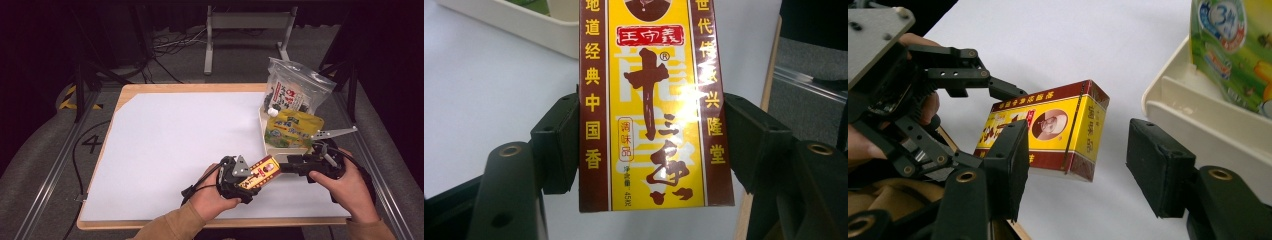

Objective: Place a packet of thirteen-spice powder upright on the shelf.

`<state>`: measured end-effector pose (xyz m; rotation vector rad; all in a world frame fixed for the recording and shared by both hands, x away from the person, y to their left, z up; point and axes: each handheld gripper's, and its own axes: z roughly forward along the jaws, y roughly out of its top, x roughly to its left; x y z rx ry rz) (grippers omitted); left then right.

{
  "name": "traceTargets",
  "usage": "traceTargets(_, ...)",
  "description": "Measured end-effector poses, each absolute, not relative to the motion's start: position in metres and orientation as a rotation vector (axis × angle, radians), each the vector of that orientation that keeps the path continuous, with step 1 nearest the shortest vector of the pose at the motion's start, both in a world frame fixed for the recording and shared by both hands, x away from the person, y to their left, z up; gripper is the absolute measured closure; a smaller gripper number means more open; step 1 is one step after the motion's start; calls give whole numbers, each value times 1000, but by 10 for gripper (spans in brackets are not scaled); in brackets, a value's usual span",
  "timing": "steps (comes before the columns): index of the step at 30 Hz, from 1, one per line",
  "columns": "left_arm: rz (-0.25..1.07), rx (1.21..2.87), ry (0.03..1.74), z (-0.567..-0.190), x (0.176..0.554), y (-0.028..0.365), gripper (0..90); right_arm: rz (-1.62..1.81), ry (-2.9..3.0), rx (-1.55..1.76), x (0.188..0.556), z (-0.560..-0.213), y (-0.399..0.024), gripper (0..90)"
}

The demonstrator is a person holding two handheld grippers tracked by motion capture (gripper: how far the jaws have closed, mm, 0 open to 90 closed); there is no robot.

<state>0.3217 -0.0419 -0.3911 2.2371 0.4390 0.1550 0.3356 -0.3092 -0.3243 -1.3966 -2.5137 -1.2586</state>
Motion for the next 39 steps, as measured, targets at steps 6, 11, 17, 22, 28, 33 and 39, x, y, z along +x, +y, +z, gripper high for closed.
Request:
traceTargets(6,166,2223,404,-392,318,-45,325,-1230,-2468,-1427,338,-331,-306,389)
traceTargets(11,195,2230,362,-394,316,-47,325,-1204,-2443,-1429,340,-335,-302,382)
traceTargets(17,202,2227,350,-394,316,-48,325,-1164,-2430,-1430,343,-341,-298,375)
traceTargets(22,216,2223,339,-395,315,-49,326,-1128,-2400,-1429,344,-345,-295,382)
traceTargets(28,235,2218,331,-395,316,-48,325,-1081,-2386,-1429,345,-347,-294,442)
traceTargets(33,243,2219,327,-395,316,-48,326,-1076,-2395,-1425,345,-345,-295,486)
traceTargets(39,254,2240,320,-397,316,-49,326,-1093,-2379,-1408,345,-343,-296,551)
